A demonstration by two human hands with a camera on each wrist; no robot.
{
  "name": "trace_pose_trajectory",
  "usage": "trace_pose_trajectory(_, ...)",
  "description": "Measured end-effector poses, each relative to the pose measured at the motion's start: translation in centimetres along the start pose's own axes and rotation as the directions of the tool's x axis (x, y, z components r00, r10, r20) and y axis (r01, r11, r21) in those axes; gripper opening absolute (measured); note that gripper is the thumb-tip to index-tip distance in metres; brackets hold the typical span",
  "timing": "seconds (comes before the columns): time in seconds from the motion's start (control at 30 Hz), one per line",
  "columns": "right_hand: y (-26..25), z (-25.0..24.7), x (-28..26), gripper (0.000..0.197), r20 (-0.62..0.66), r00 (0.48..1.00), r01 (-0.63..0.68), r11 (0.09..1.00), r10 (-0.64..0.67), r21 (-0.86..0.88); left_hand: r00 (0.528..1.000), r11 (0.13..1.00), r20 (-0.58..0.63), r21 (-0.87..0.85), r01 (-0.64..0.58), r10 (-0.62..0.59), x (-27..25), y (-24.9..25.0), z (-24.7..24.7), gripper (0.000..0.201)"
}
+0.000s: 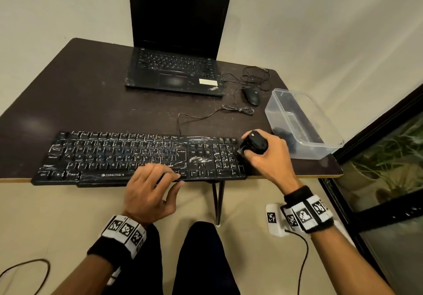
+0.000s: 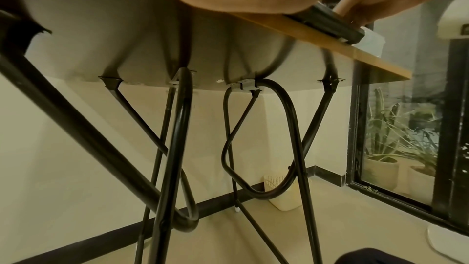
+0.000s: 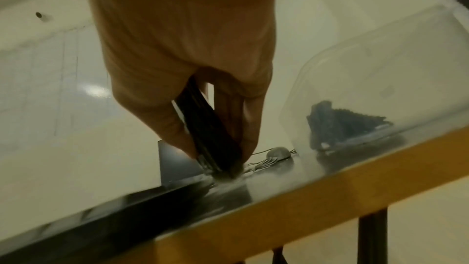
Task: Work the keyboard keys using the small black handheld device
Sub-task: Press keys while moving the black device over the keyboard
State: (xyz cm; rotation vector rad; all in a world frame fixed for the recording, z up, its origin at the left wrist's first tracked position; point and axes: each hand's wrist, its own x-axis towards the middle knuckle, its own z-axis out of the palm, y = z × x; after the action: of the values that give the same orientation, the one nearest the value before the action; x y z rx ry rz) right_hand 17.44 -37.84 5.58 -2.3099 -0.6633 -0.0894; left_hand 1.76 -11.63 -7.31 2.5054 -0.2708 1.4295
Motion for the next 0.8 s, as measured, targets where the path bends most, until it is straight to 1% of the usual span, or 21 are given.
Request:
trace_pose_trajectory(0.07, 0.4, -0.3, 0.0, 0.030, -0.017, 1.000, -0.024, 1.000, 0.025, 0.003, 1.000, 1.000, -0.015, 0.014, -0.023, 0.023, -0.2, 0.0, 0.4, 0.026)
trace_pose_trajectory(0.17, 0.5, -0.3, -1.1, 0.035, 0.058, 0.998, -0.011, 0.990, 0.002, 0.143, 0.999, 0.999, -0.035, 0.043, -0.029, 0.030, -0.3, 0.2, 0.8, 0.024)
trace_pose_trajectory(0.27, 0.9, -0.7, -1.3, 0.037, 0.024, 0.999, -0.037, 0.976, 0.033, 0.215, 0.999, 0.999, -0.045, 0.048, -0.023, 0.025, -0.1, 0.3, 0.9, 0.021)
trace_pose_trajectory(0.33, 0.6, -1.1, -1.7, 0.037, 0.033, 0.999, -0.009, 0.971, 0.001, 0.237, 0.998, 0.999, -0.048, 0.045, -0.027, 0.029, 0.0, 0.3, 0.8, 0.021)
trace_pose_trajectory(0.37, 0.1, -1.1, -2.1, 0.036, 0.068, 0.997, 0.012, 0.970, -0.030, 0.242, 0.998, 0.998, -0.055, 0.051, -0.029, 0.031, 0.0, 0.4, 0.8, 0.021)
trace_pose_trajectory(0.4, -0.3, -0.9, -2.4, 0.035, 0.088, 0.995, 0.028, 0.975, -0.048, 0.219, 0.998, 0.998, -0.063, 0.054, -0.027, 0.031, 0.0, 0.5, 0.9, 0.021)
trace_pose_trajectory(0.43, -0.4, -0.5, -2.7, 0.035, 0.077, 0.996, 0.040, 0.984, -0.054, 0.175, 0.997, 0.998, -0.073, 0.055, -0.021, 0.024, -0.1, 0.7, 0.9, 0.020)
trace_pose_trajectory(0.5, -0.2, -0.3, -3.1, 0.033, 0.001, 0.999, 0.052, 0.997, -0.053, 0.062, 0.995, 0.999, -0.096, 0.047, 0.008, -0.003, -0.2, 0.9, 1.1, 0.017)
trace_pose_trajectory(0.53, -0.1, -0.5, -3.1, 0.033, -0.038, 0.998, 0.049, 0.998, -0.048, 0.037, 0.995, 0.999, -0.102, 0.040, 0.025, -0.021, -0.4, 1.0, 1.1, 0.017)
trace_pose_trajectory(0.57, -0.1, -0.7, -3.2, 0.034, -0.048, 0.998, 0.044, 0.997, -0.041, 0.059, 0.993, 0.999, -0.109, 0.030, 0.040, -0.036, -0.6, 1.1, 1.2, 0.017)
trace_pose_trajectory(0.6, -0.3, -0.9, -3.6, 0.035, -0.031, 0.999, 0.042, 0.994, -0.039, 0.098, 0.992, 0.998, -0.120, 0.020, 0.051, -0.048, -0.8, 1.2, 1.4, 0.017)
trace_pose_trajectory(0.67, -0.9, -0.6, -4.6, 0.038, 0.038, 0.998, 0.052, 0.990, -0.058, 0.128, 0.989, 0.997, -0.126, 0.001, 0.080, -0.080, -1.3, 1.3, 1.5, 0.018)
trace_pose_trajectory(0.7, -0.9, -0.4, -4.7, 0.038, 0.032, 0.998, 0.054, 0.992, -0.058, 0.110, 0.987, 0.996, -0.132, -0.005, 0.093, -0.093, -1.5, 1.3, 1.6, 0.018)
trace_pose_trajectory(0.77, -0.4, -0.4, -4.5, 0.035, -0.020, 0.999, 0.042, 0.999, -0.042, 0.034, 0.982, 0.992, -0.141, -0.013, 0.126, -0.127, -1.8, 1.5, 1.7, 0.020)
trace_pose_trajectory(0.8, -0.2, -0.6, -4.4, 0.035, -0.043, 0.999, 0.028, 0.999, -0.027, 0.024, 0.980, 0.990, -0.143, -0.023, 0.138, -0.140, -2.0, 1.5, 1.6, 0.021)
